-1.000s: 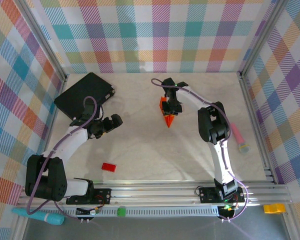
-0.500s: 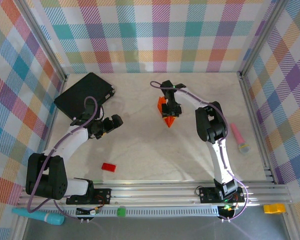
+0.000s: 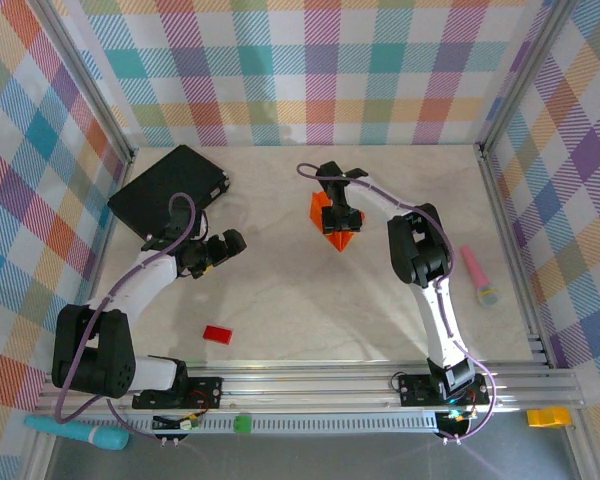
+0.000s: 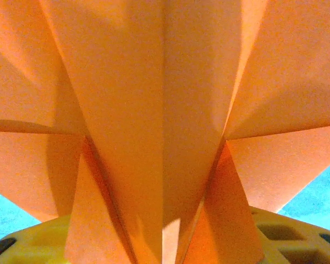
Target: Fold a paper plane with a square sheet of paper (pick it up from the middle)
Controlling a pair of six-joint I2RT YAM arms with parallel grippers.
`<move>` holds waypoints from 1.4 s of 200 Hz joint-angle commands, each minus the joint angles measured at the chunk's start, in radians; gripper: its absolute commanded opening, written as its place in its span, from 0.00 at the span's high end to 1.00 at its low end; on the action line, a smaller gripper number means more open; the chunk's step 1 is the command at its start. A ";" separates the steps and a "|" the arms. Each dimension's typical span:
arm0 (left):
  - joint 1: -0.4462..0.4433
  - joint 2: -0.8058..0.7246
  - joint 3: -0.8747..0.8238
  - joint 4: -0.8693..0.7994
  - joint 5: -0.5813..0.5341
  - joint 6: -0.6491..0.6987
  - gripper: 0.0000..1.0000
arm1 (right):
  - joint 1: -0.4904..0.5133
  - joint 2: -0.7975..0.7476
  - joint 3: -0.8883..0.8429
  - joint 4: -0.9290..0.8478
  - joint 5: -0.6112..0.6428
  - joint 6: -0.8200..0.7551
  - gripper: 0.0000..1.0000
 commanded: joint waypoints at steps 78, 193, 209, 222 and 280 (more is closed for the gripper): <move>0.017 -0.078 0.073 0.038 -0.046 -0.031 0.00 | -0.021 -0.140 0.005 0.028 0.026 0.051 0.41; 0.017 -0.295 -0.107 0.332 -0.397 0.088 0.00 | -0.054 -0.862 -0.647 0.458 0.360 -0.014 0.01; 0.017 -0.335 -0.186 0.402 -0.493 0.119 0.00 | -0.081 -0.962 -0.796 0.535 0.442 -0.009 0.01; 0.018 -0.351 -0.233 0.439 -0.554 0.148 0.00 | -0.120 -1.029 -0.901 0.584 0.477 -0.003 0.01; 0.018 -0.349 -0.467 0.786 -0.682 0.232 0.00 | -0.249 -1.138 -1.232 0.850 0.490 -0.104 0.01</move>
